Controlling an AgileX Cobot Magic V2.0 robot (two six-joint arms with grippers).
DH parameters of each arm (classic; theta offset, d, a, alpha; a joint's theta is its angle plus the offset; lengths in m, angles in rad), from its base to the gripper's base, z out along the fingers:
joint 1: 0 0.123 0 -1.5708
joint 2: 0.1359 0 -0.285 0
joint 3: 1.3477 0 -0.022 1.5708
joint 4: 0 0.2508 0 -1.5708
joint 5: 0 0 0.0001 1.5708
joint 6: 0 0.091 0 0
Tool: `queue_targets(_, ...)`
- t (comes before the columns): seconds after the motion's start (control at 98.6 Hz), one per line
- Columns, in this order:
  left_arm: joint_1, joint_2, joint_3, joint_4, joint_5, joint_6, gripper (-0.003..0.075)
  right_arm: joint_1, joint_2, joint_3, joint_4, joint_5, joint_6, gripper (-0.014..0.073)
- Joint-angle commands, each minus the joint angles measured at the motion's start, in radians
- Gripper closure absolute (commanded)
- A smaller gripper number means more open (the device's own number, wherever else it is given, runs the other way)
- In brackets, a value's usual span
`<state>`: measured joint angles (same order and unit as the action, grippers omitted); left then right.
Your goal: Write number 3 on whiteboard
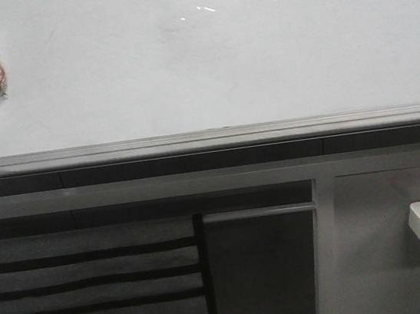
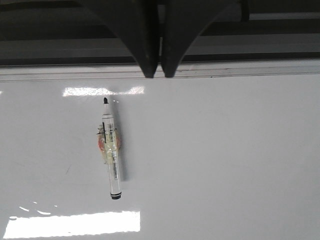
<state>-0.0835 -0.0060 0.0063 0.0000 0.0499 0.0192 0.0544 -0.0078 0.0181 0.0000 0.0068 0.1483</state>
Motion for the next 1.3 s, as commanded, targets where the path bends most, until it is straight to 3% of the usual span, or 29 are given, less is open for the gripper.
queue_targets(0.0,0.004,-0.029,0.002,0.0,-0.084,-0.008,0.0738,-0.005,-0.022,0.021,-0.011,-0.086,-0.003,0.0662)
queue_targets(1.075,0.004,-0.029,0.002,-0.026,-0.11,-0.008,0.0738,-0.005,-0.022,0.021,-0.015,-0.088,-0.035,0.0662)
queue_targets(1.288,0.004,-0.029,-0.051,-0.083,-0.128,-0.008,0.0738,-0.005,-0.022,0.015,-0.112,-0.105,-0.035,0.0662)
